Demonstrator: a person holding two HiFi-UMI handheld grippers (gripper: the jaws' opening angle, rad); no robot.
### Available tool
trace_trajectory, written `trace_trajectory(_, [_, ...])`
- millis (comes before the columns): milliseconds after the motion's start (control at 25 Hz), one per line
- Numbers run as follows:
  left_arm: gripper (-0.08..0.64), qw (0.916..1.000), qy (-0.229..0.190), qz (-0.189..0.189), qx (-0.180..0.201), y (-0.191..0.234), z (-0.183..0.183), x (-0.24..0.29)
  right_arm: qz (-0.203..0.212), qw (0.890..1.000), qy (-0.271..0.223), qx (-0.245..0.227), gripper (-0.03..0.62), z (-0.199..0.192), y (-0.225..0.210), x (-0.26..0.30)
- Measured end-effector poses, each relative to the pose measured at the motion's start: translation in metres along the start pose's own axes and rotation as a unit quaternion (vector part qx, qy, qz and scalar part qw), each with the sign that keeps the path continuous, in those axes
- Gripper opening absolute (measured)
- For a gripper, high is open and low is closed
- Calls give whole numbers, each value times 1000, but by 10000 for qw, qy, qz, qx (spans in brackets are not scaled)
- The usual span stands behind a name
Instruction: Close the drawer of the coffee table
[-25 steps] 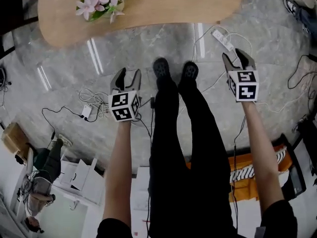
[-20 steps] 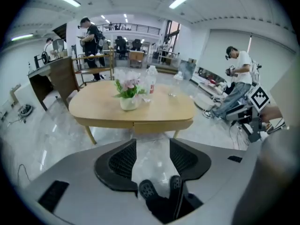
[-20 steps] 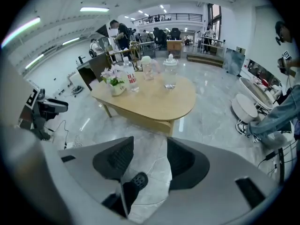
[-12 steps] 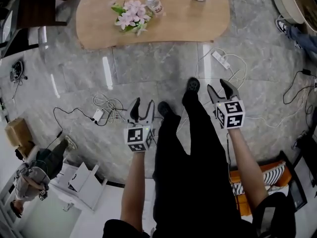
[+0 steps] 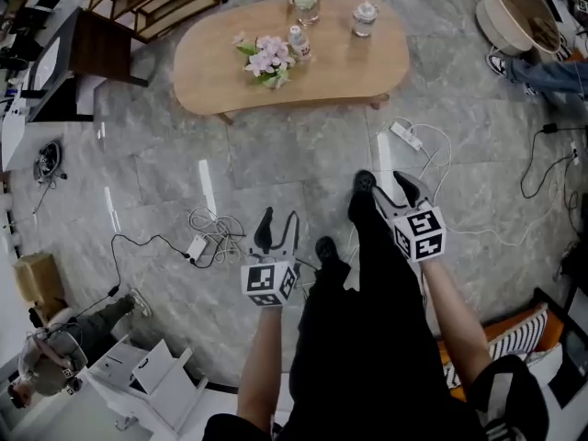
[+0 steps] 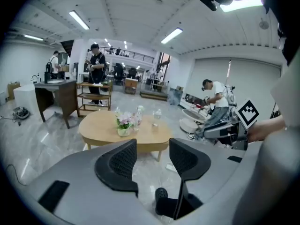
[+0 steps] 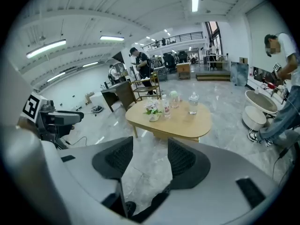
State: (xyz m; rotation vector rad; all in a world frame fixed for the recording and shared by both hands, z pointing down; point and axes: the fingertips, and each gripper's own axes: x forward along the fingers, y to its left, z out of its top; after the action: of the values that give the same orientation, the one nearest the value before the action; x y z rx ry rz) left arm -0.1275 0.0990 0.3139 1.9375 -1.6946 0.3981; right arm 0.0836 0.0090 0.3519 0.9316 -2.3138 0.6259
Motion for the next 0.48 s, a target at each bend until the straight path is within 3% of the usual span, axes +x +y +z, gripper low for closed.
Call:
trace_trajectory(240, [222, 9972, -666, -301, 149, -9, 4, -99, -45, 9974, -620, -361, 199, 13, 107, -71])
trace_trajectory(480, [201, 9900, -1223, -681, 195, -24, 14, -165, -222, 9910, -1183, -593, 199, 24, 170, -130])
